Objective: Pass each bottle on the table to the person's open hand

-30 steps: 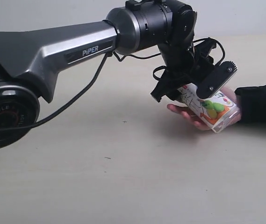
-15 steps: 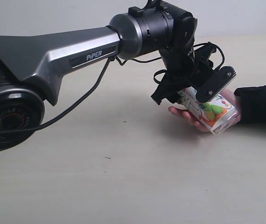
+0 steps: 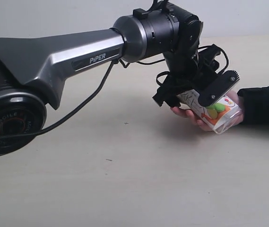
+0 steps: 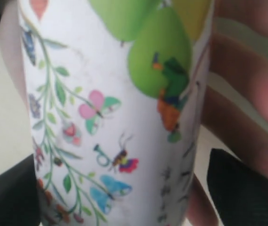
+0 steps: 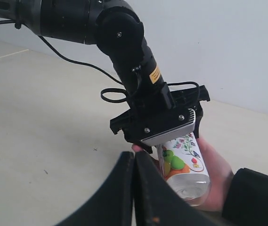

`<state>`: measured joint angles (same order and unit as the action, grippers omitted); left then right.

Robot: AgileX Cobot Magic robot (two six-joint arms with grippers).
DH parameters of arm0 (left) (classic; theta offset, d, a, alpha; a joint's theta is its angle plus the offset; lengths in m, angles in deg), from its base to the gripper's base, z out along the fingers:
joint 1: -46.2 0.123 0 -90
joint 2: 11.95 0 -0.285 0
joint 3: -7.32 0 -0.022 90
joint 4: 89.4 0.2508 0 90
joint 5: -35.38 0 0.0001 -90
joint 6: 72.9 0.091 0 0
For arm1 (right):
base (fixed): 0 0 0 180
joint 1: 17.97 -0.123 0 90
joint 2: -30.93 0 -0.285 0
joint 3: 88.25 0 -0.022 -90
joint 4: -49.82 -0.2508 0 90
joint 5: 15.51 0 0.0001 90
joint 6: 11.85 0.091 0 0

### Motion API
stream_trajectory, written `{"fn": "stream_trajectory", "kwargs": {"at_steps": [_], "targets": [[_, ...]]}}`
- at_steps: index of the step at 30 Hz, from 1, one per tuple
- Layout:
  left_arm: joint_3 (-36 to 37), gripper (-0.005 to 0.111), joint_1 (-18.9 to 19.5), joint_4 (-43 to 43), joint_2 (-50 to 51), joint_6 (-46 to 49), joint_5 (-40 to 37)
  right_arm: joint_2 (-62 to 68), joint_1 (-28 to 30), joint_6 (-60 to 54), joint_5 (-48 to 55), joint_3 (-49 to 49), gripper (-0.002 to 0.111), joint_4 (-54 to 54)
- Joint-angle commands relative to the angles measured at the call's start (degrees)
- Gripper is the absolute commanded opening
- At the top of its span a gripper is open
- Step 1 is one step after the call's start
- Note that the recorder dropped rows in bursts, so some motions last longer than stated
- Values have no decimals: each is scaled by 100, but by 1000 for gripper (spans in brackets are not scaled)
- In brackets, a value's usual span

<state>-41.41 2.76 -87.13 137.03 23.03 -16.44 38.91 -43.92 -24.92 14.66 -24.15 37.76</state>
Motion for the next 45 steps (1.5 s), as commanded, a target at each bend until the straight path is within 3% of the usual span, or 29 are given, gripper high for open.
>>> {"fn": "stream_trajectory", "kwargs": {"at_steps": [1,14,18,20,25,32,34,36,39,41,45], "targets": [[-5,83,-17,296,-64,-279,-24,-19,-2,-24,-98,21,0,8],[-5,83,-17,518,-648,-680,-24,-19,-2,-24,-98,21,0,8],[-5,83,-17,959,-844,-1054,-180,-19,-2,-24,-98,21,0,8],[-5,83,-17,1215,-967,-1575,-335,-19,-2,-24,-98,21,0,8],[-5,83,-17,1834,-1252,-4148,-822,-19,-2,-24,-98,21,0,8],[-5,80,51,3223,-1565,-6430,-1697,-19,-2,-24,-98,21,0,8],[-5,74,170,3251,-1676,-6783,-1815,-19,-2,-24,-98,21,0,8],[-5,59,328,3273,-1799,-7357,-1815,-19,-2,-24,-98,21,0,8],[-5,28,721,3240,-2061,-8462,-1815,-19,-2,-24,-98,21,0,8],[-5,1,1117,3002,-2266,-9092,-1815,-19,-2,-24,-98,21,0,8],[255,1,1940,930,-2776,-9474,-1815,-19,-2,-24,-98,21,0,8]]}}
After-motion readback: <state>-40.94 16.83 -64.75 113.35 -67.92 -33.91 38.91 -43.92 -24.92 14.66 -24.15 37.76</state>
